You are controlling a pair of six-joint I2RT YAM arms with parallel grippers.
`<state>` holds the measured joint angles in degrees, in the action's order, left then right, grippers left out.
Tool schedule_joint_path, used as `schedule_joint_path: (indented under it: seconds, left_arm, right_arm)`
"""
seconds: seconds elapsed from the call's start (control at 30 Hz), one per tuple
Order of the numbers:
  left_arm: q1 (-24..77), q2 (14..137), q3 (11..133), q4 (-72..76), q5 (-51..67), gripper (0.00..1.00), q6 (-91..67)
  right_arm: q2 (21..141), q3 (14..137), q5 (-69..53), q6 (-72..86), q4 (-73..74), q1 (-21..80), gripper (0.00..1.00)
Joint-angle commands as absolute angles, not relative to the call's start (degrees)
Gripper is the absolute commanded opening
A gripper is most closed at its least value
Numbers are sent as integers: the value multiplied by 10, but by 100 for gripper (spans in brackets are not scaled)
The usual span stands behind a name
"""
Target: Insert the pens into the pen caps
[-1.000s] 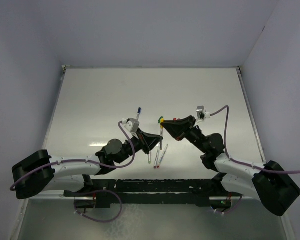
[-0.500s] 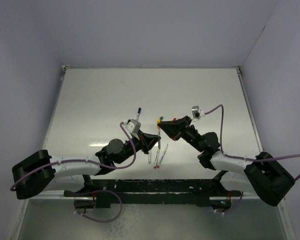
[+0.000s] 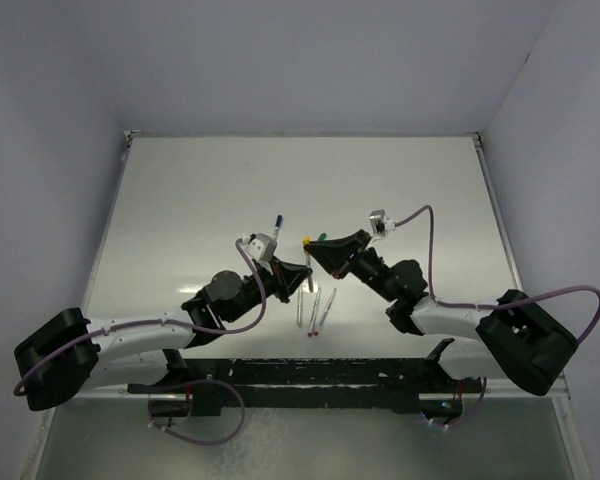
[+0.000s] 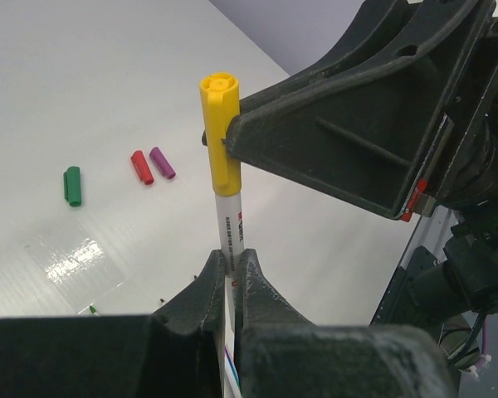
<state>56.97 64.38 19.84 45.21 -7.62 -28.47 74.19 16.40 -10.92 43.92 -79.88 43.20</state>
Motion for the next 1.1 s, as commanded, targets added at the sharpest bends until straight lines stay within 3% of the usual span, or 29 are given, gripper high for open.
schedule_joint_path:
  seconds: [0.0,0.33,0.47,0.63,0.77,0.87,1.0,1.07]
  left_arm:
    - [544,577,260,603,-124,0,-256]
    - [529,562,272,578,-113,0,-263]
    - [530,565,288,492,-106,0,-277]
    - [529,561,282,390,-109,0,-304]
    - [530,566,271,282,-125,0,-335]
    - [530,572,250,247,-135,0,-351]
    - [529,571,245,194,-177,0,-348]
    - [524,574,253,171,-191,0,-338]
  right_arm:
    - [753,153,-170,408,-654,467,0]
    - [753,172,-134,380,-602,488,0]
    - [733,203,-97,373,-576,489,0]
    - [696,298,-59,331,-438,488,0]
    - [657,371,5,294,-367,488,7]
    - [627,400,73,264,-329,488,23]
    - [580,401,151,247,-306,487,56]
    - [559,393,185,244,-294,487,66]
